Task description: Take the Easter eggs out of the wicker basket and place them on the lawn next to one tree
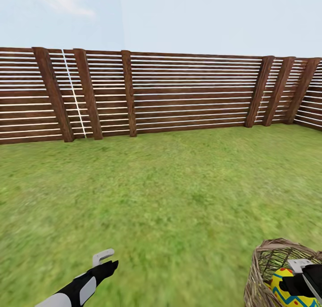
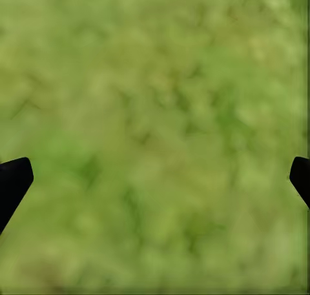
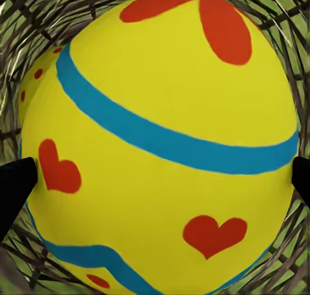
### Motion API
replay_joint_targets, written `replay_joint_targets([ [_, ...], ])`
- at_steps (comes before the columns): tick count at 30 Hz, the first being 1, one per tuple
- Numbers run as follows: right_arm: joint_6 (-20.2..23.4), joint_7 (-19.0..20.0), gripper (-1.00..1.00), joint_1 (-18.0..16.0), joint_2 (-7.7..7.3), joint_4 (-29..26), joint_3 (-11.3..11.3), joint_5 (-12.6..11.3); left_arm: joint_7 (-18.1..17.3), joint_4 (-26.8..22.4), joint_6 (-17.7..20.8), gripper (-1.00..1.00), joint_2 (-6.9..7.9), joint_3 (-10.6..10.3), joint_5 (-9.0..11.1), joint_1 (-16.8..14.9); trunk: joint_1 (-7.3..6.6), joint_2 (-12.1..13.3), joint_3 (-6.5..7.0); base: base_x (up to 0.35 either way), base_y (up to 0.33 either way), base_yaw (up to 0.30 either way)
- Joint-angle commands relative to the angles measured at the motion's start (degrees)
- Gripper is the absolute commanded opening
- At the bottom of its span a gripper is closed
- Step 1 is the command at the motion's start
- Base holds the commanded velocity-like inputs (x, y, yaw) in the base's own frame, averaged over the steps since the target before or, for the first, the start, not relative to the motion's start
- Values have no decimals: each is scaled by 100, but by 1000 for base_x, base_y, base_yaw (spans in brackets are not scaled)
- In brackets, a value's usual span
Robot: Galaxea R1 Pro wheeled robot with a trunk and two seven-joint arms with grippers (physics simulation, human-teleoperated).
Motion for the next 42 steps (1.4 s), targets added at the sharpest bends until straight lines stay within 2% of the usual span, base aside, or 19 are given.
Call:
replay_joint_targets([
  [1, 25, 44, -100, -1, 5, -8, -22, 43, -37, 8, -9, 100, 0, 45, 17, -4, -24, 39, 13, 0, 0, 0],
  [42, 25, 49, -100, -1, 41, -8, -22, 34, -37, 6, -18, 100, -9, 40, 17, -4, -924, 1684, 749, 0, 0, 0],
])
